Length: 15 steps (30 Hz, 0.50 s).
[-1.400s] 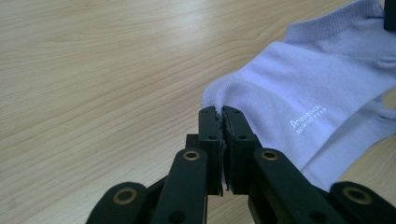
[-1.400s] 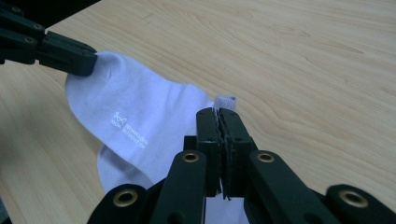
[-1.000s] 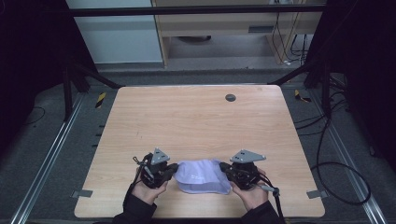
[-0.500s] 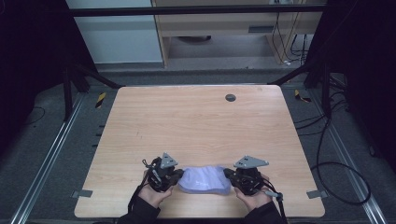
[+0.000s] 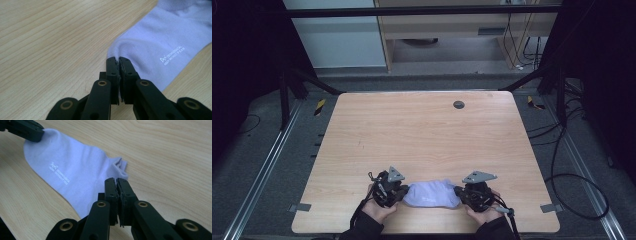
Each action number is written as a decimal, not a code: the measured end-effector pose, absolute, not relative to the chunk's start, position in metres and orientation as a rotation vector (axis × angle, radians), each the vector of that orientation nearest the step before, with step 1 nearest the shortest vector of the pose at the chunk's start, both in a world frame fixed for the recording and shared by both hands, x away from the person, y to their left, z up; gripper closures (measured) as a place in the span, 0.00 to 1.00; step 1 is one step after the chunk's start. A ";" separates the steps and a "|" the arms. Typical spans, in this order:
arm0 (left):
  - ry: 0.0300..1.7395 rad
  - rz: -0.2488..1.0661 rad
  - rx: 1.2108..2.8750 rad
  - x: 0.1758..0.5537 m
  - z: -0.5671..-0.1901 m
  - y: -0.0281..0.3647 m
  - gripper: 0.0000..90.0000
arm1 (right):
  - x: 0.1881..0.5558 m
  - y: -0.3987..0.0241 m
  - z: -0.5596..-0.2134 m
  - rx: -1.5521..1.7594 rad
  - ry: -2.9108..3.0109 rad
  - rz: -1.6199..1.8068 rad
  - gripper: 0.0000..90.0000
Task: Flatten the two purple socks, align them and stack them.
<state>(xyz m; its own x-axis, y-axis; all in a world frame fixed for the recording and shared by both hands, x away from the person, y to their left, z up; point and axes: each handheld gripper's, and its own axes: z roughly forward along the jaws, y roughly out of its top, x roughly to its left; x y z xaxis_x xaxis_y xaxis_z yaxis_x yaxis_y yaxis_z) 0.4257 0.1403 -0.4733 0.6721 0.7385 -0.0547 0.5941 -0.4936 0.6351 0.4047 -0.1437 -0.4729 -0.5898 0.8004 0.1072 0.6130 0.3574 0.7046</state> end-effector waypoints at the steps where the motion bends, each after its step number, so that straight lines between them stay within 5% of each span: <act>1: 1.021 0.297 2.254 0.426 -0.473 0.141 0.96 | 0.405 -0.144 -0.475 1.263 2.369 1.052 0.97; 15: 0.986 0.351 2.180 0.416 -0.456 0.144 0.78 | 0.406 -0.151 -0.471 1.223 2.313 1.130 0.87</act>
<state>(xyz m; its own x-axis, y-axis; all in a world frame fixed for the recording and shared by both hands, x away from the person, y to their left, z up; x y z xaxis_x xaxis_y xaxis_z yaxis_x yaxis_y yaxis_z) 0.4164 0.1439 -0.4563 0.6721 0.7393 -0.0410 0.5472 -0.4586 0.7002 0.4058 -0.1512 -0.4707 -0.5972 0.7959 0.0994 0.5676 0.3318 0.7534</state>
